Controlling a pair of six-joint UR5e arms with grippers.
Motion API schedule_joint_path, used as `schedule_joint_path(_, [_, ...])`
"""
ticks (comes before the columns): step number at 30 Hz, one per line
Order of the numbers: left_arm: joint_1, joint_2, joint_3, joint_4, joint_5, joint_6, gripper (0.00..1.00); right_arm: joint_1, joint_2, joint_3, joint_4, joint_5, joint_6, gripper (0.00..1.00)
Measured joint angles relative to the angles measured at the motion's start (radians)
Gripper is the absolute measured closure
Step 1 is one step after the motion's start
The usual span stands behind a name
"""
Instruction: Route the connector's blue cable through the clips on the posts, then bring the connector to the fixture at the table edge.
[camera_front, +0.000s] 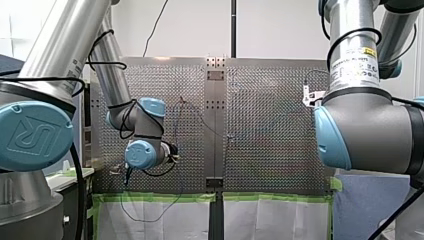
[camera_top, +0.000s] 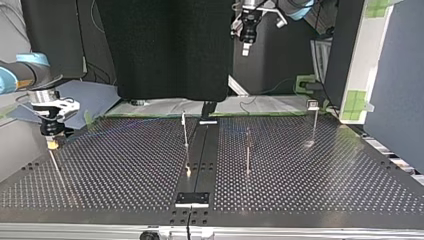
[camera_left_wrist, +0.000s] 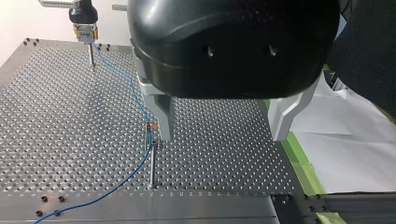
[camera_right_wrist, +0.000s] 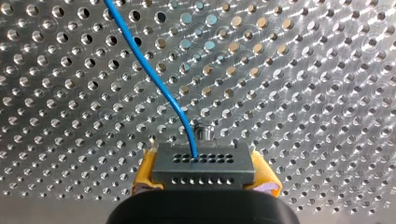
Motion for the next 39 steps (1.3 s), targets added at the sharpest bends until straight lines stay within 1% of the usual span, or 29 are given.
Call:
schedule_joint_path(13, [0.001, 0.000, 0.001, 0.001, 0.002, 0.000, 0.00, -0.008, 0.001, 0.000, -0.006, -0.017, 0.001, 1.00])
schedule_joint_path(20, [0.002, 0.000, 0.006, 0.001, 0.004, 0.000, 0.00, -0.010, 0.003, 0.000, -0.011, -0.025, 0.002, 1.00])
schedule_joint_path(39, [0.010, 0.000, 0.008, 0.002, 0.007, 0.001, 0.00, -0.006, 0.010, 0.001, -0.023, -0.026, -0.001, 1.00])
